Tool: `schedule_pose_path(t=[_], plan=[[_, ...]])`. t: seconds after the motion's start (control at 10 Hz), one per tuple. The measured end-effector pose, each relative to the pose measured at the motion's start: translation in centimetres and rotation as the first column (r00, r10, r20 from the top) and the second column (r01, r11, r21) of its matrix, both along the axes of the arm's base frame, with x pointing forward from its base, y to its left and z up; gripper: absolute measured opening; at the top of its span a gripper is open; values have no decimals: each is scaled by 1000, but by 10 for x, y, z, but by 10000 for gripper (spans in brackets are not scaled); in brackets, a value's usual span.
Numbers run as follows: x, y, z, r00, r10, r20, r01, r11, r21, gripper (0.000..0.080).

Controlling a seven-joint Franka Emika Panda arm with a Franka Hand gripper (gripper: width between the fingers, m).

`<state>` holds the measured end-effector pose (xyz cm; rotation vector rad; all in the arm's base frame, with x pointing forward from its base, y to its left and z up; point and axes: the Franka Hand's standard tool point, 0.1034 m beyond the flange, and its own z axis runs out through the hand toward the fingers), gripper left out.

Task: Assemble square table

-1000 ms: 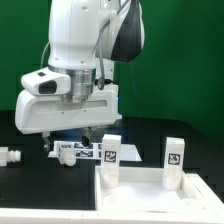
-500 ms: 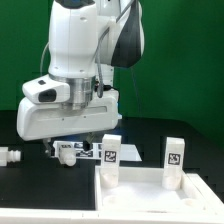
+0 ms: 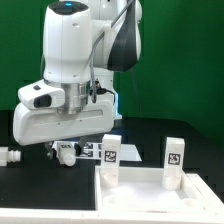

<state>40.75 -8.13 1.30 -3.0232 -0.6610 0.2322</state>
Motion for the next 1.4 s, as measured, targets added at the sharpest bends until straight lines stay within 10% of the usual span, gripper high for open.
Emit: schedule_pose_path(t=[0.4, 0.9, 1.4], plan=[[11, 17, 12, 990, 139, 25, -139, 990, -2, 284], [19, 24, 18, 760, 648, 56, -650, 758, 54, 284], [19, 14, 20, 251, 963, 98, -964, 240, 111, 284]])
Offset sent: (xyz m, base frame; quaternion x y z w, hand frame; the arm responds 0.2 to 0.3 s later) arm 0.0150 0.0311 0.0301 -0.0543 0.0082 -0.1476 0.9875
